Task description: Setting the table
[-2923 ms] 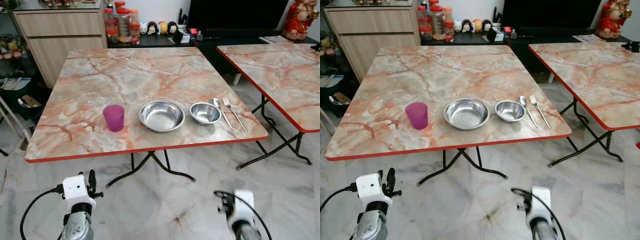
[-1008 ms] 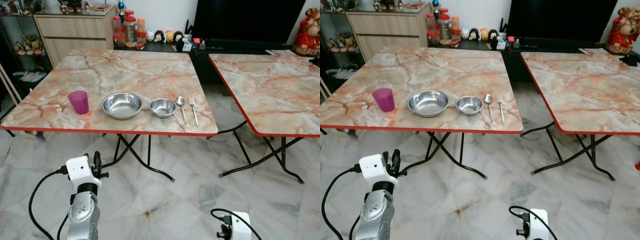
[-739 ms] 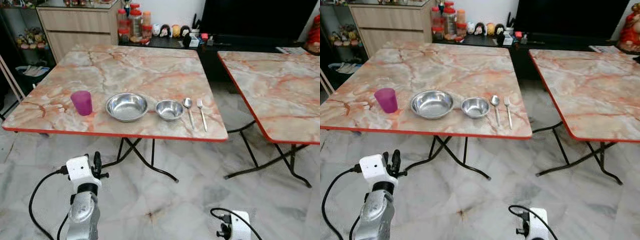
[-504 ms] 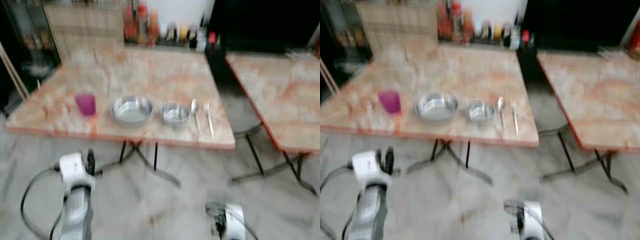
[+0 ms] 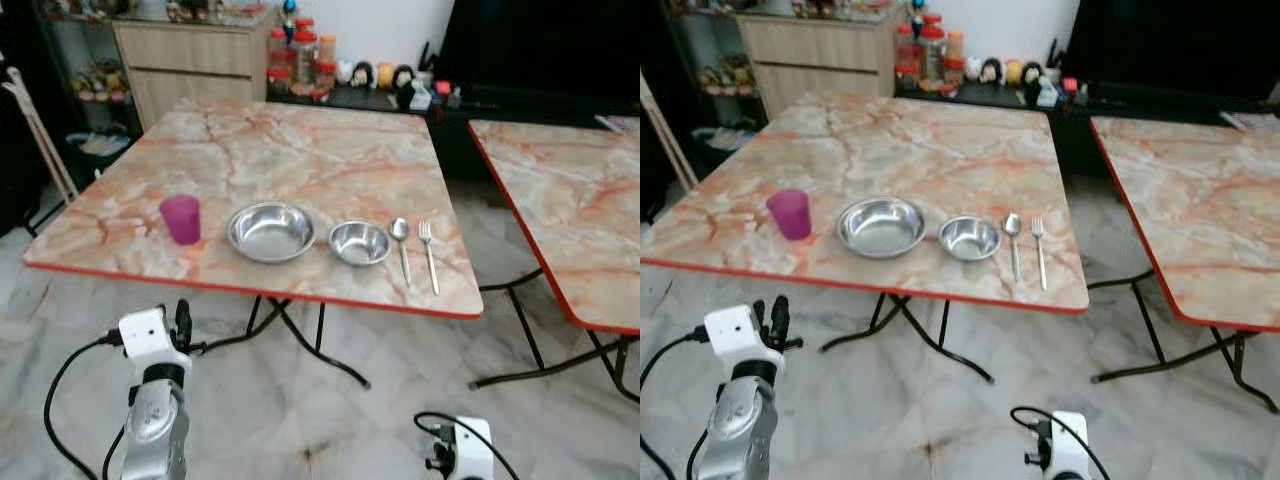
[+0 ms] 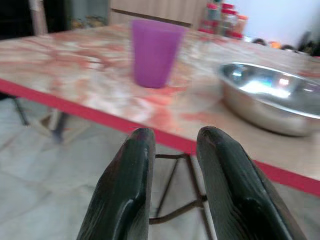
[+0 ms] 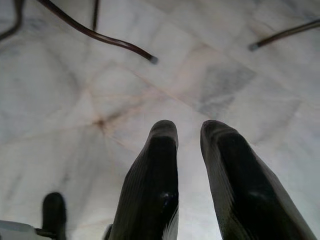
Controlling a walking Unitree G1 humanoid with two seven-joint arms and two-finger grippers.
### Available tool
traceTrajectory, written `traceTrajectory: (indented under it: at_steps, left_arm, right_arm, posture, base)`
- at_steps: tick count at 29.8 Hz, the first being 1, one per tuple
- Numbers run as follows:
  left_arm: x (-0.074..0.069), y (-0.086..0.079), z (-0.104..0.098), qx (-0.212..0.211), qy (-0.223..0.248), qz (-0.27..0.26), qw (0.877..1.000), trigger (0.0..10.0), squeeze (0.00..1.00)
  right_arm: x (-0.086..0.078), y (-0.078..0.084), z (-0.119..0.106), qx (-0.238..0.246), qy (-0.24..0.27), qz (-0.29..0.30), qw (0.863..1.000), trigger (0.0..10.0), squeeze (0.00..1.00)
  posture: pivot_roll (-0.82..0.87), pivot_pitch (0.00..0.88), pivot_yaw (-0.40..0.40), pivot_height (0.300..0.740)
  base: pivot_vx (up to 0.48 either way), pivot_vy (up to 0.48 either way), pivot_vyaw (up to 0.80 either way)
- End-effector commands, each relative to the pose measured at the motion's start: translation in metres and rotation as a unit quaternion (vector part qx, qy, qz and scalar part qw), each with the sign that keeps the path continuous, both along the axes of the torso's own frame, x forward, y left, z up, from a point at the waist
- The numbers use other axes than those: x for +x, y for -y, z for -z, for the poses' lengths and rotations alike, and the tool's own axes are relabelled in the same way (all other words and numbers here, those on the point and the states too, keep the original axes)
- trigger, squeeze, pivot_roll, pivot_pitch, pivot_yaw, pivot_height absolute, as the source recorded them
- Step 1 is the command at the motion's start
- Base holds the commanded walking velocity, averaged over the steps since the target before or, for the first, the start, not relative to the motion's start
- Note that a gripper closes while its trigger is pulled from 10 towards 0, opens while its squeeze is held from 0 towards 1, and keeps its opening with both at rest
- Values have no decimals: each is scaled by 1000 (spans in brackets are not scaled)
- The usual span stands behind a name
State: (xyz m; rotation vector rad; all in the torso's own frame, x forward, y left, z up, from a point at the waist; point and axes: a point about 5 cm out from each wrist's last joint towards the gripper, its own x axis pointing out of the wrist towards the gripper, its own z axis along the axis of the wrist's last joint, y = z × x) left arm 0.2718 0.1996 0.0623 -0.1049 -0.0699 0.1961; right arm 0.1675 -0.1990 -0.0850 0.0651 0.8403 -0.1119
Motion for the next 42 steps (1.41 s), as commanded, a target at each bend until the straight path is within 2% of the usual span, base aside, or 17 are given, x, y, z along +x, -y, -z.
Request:
traceTrajectory:
  at_steps: [1, 10, 13, 22, 42]
  left_arm:
    - [3, -1, -4, 4, 3, 3, 1000, 10000, 0]
    - [6, -6, -8, 9, 9, 6, 1000, 10000, 0]
    - [6, -5, -8, 9, 9, 9, 1000, 10000, 0]
    - [8, 1, -7, 7, 6, 23, 1000, 10000, 0]
    - [9, 0, -9, 8, 8, 27, 1000, 10000, 0]
  right_arm:
    - [3, 1, -1, -1, 3, -1, 1000, 10000, 0]
    - [1, 1, 0, 3, 0, 11, 1000, 10000, 0]
    - [1, 0, 0, 5, 1, 12, 1000, 10000, 0]
    - [1, -1, 0, 6, 4, 16, 1000, 10000, 0]
    - [-1, -3, 1, 7, 0, 13, 1000, 10000, 0]
  posture:
    - [64, 0, -74, 740]
    - [62, 0, -69, 740]
    - [61, 0, -67, 740]
    - [56, 0, -58, 740]
    - [56, 0, -55, 740]
  base:
    - [251, 0, 0]
    - [273, 0, 0]
    - [306, 0, -660]
    - [310, 0, 0]
    - [315, 0, 0]
